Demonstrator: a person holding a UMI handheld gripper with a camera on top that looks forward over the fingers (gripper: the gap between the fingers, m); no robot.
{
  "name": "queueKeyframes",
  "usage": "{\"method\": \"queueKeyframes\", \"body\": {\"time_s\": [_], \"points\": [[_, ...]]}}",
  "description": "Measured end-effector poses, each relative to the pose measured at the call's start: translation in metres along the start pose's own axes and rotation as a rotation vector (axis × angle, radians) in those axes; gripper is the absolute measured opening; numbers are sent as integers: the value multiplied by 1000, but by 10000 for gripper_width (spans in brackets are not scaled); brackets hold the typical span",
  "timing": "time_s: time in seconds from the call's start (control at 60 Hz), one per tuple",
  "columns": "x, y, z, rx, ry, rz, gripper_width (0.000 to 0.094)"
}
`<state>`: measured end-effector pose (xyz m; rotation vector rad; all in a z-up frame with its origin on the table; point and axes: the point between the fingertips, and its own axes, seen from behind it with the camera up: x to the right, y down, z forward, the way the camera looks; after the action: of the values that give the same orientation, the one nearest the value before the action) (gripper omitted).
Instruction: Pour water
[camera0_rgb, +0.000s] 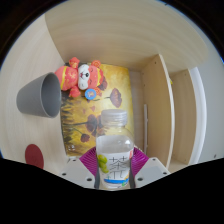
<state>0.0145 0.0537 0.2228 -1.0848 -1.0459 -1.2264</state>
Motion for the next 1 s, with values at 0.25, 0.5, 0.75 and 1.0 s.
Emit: {"method": "queueKeyframes", "body": {"time_s": [0.25,0.5,0.75,1.0], "points": [[-17,-65,4,174,45,-499,403],[-36,-98,4,324,119,-878,402],[-38,-96,7,306,107,-837,401],[45,-63,17,143,156,-296,402]]}}
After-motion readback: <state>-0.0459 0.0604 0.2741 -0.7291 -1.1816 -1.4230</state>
